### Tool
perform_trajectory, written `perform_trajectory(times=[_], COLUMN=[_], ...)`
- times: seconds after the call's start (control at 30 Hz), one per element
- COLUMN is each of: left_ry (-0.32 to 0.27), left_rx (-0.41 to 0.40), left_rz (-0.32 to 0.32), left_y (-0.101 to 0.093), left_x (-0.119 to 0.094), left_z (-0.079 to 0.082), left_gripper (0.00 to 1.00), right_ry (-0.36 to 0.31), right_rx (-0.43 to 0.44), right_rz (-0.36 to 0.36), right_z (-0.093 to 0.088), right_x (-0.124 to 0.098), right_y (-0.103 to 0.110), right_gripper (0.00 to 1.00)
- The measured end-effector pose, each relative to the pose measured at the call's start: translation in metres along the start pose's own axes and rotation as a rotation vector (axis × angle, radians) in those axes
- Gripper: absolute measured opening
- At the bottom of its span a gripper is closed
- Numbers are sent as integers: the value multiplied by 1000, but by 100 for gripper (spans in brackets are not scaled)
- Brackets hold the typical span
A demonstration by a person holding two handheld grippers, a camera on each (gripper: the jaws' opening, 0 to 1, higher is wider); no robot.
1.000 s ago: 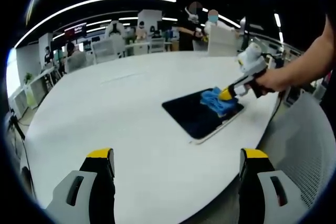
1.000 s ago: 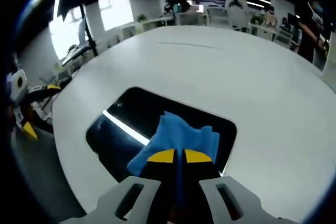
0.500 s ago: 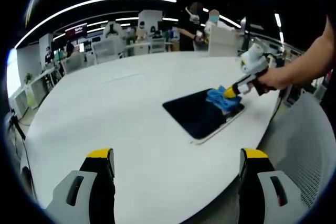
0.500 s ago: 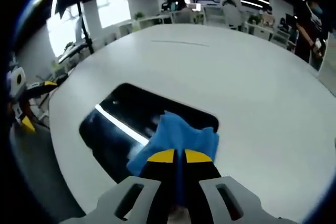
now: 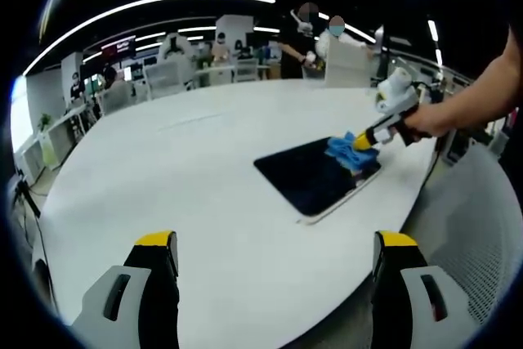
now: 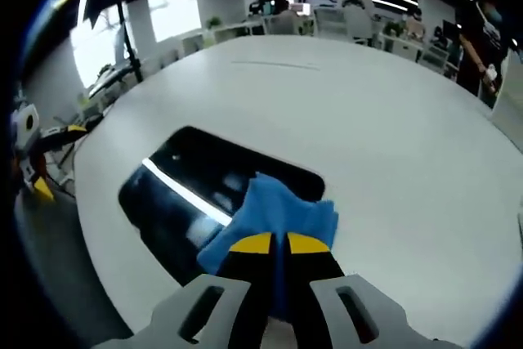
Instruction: Wipe the mirror surface with the cleaning cloth until all visible marks leave the cleaned area.
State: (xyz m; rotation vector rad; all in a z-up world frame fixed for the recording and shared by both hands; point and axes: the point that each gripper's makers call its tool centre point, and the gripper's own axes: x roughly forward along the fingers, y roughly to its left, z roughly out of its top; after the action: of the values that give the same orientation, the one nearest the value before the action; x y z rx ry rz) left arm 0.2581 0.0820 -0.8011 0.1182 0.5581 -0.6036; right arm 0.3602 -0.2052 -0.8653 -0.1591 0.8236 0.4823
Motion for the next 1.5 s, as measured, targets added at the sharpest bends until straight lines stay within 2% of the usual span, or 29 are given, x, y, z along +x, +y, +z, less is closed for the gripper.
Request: perform_trajectory(times=[0.6,1.5], left_ry=[1,7], left_rx=[0,9], left_rz=[4,-10], left_y=[1,-2], left_x=[1,1], left_z=[0,-1], left_gripper=[99,99], right_ry=[-13,7], right_rx=[71,89], right_rz=[-9,-10], right_z=[-5,-24], right_x=[-3,-20], right_y=[2,18], right_gripper=[0,0])
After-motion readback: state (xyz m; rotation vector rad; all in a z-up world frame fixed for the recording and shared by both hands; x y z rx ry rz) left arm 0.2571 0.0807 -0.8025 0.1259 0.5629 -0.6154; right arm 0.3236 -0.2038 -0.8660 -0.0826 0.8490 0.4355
